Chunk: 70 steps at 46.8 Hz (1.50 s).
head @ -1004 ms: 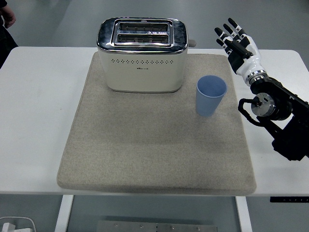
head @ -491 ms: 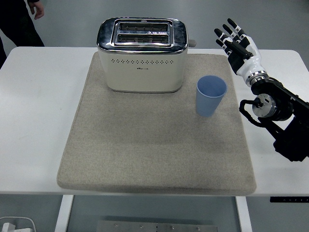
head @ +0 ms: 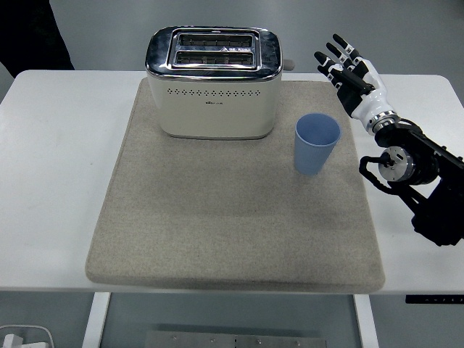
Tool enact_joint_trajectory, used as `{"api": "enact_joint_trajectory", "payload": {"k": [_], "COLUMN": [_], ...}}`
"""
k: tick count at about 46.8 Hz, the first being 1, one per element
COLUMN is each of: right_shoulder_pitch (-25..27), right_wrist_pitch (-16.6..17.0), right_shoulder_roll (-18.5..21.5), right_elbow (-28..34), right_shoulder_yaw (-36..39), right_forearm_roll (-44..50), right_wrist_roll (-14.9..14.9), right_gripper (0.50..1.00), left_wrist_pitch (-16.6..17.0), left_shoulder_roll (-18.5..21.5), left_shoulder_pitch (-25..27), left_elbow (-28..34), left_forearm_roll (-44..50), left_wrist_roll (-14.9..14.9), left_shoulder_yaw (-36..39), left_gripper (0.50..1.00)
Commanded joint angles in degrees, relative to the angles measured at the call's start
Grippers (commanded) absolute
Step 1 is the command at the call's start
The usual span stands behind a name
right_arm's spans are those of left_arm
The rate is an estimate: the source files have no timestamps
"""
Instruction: Put the water cup in front of the bread machine
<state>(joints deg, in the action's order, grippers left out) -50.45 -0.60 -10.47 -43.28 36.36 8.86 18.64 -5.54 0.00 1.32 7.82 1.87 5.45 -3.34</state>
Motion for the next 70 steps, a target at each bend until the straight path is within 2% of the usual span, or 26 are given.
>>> {"api": "enact_joint_trajectory", "payload": {"k": [1, 11, 18, 28, 39, 49, 58, 65, 70], "right_shoulder_pitch": [0.1, 0.4, 2.1, 2.5, 2.8, 3.6, 5.1, 5.5, 6.2], "right_wrist_pitch": [-0.1, 1.0, 4.1, 4.1, 4.7, 5.3, 6.0, 6.1, 6.1], "right_shoulder_roll": [0.0, -0.7, -5.9, -9.1, -16.1, -18.4, -22.1, -25.5, -27.2], "right_elbow": [0.0, -0.3, -4.3, -9.5, -17.3, -18.4, -21.3, -23.6, -25.0], "right_shoulder_yaw": [0.0, -0.1, -0.2, -0.2, -3.8, -5.1, -6.0, -7.5, -8.4], "right_forearm_roll": [0.2, 0.2, 1.5, 5.6, 7.4, 18.1, 25.8, 30.8, 33.7], "right_wrist_roll": [0.1, -0.1, -0.1, -0.3, -0.3, 0.3, 0.4, 2.7, 3.2], "right_gripper": [0.932, 0.932, 0.932, 0.932, 0.932, 0.932, 0.932, 0.932, 0.932], "left_wrist_pitch": [0.0, 0.0, 0.0, 0.0, 0.0, 0.0, 0.0, 0.0, 0.0], "left_shoulder_roll": [0.0, 0.0, 0.0, 0.0, 0.0, 0.0, 0.0, 0.0, 0.0], "left_shoulder_pitch": [0.0, 0.0, 0.0, 0.0, 0.0, 0.0, 0.0, 0.0, 0.0], "left_elbow": [0.0, 0.0, 0.0, 0.0, 0.0, 0.0, 0.0, 0.0, 0.0], "left_forearm_roll": [0.1, 0.0, 0.0, 0.0, 0.0, 0.0, 0.0, 0.0, 0.0], "left_wrist_roll": [0.0, 0.0, 0.0, 0.0, 0.0, 0.0, 0.0, 0.0, 0.0], "left_shoulder_yaw": [0.0, 0.0, 0.0, 0.0, 0.0, 0.0, 0.0, 0.0, 0.0], "left_gripper": [1.0, 1.0, 1.0, 1.0, 1.0, 1.0, 1.0, 1.0, 1.0]}}
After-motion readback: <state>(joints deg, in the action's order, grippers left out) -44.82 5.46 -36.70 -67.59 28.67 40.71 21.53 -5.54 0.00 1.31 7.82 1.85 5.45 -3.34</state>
